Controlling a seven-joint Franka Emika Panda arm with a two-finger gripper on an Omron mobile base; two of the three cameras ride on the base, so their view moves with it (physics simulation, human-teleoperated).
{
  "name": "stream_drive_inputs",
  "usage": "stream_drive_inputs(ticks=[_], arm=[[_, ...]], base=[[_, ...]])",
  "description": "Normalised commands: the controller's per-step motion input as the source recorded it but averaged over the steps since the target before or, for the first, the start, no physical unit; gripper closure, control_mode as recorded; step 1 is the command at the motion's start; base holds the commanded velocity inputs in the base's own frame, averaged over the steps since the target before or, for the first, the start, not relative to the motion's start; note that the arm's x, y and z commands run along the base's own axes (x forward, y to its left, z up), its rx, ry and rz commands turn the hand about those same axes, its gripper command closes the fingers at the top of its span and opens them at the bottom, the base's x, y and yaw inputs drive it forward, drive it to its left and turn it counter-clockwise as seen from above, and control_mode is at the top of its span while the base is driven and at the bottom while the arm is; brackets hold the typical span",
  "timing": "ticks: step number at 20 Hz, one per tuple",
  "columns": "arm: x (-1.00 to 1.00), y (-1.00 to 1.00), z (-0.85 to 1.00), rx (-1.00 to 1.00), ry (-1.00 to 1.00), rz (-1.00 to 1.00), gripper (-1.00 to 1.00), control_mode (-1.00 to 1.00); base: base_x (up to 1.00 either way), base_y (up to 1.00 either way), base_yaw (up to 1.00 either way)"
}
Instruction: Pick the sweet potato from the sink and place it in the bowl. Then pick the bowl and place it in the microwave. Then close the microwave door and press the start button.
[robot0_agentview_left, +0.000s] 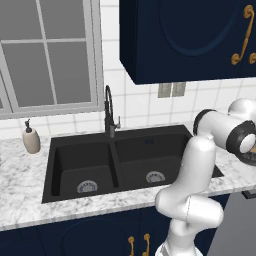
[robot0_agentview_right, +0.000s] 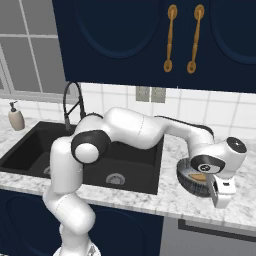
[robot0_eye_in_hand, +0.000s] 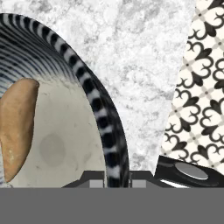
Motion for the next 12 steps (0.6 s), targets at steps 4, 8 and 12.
stream_drive_inputs(ticks=[4,8,12], arm=[[-0.35,0.59,0.89,-0.08,-0.10,0.00,1.00,-1.00],[-0.27,0.65,0.76,-0.08,-0.08,0.00,1.00,-1.00],[-0.27,0.58,0.78,-0.09,-0.11,0.00,1.00,-1.00]], base=[[0.00,0.00,0.00],[0.00,0.00,0.00],[0.00,0.00,0.00]])
